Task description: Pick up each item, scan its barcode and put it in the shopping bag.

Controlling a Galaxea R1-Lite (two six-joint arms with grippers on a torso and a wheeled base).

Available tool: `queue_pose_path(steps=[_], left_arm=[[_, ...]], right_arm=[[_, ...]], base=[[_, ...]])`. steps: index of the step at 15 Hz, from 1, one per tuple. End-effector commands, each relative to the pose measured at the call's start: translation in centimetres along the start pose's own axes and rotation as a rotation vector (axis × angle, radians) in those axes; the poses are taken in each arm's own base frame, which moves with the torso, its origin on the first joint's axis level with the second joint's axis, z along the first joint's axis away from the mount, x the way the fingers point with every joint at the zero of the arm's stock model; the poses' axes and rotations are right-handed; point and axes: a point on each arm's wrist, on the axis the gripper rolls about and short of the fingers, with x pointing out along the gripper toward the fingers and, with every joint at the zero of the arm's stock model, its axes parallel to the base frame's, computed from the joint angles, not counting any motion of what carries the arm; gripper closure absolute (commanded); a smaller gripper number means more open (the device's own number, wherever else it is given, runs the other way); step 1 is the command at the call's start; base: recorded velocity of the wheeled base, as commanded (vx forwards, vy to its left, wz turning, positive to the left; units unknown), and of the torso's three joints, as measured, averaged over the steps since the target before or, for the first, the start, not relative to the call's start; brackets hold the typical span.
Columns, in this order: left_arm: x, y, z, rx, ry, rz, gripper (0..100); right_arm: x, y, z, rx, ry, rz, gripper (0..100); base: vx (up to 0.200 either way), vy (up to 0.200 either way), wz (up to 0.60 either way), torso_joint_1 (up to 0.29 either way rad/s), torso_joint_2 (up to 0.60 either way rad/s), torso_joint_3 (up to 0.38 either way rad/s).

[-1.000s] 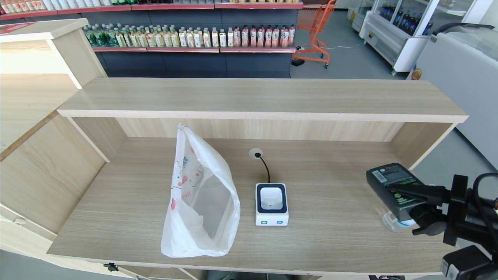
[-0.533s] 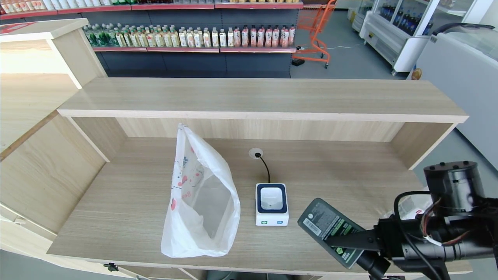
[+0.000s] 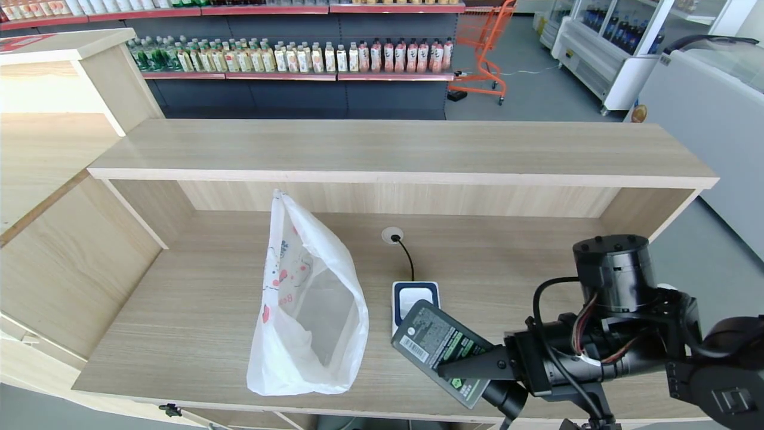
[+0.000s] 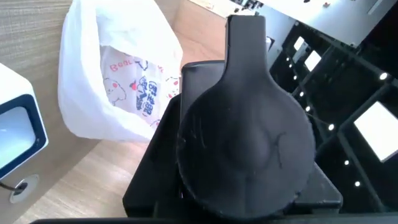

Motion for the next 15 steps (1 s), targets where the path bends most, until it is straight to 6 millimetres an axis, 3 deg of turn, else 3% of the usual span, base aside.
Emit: queue_pose_path(steps=[1, 15], left_arm=[[0.00, 0.00, 0.00, 0.000, 0.000, 0.001, 0], [0.00, 0.00, 0.00, 0.000, 0.000, 0.001, 0]], right_arm=[[1.18, 0.23, 0.12, 0.009, -0.033, -0.016, 100], [1.69, 0.99, 0.57, 0.060, -0.068, -0.031, 100]], base=[[0.000, 0.000, 0.00, 0.000, 0.00, 0.000], [0.000, 0.000, 0.00, 0.000, 0.00, 0.000]])
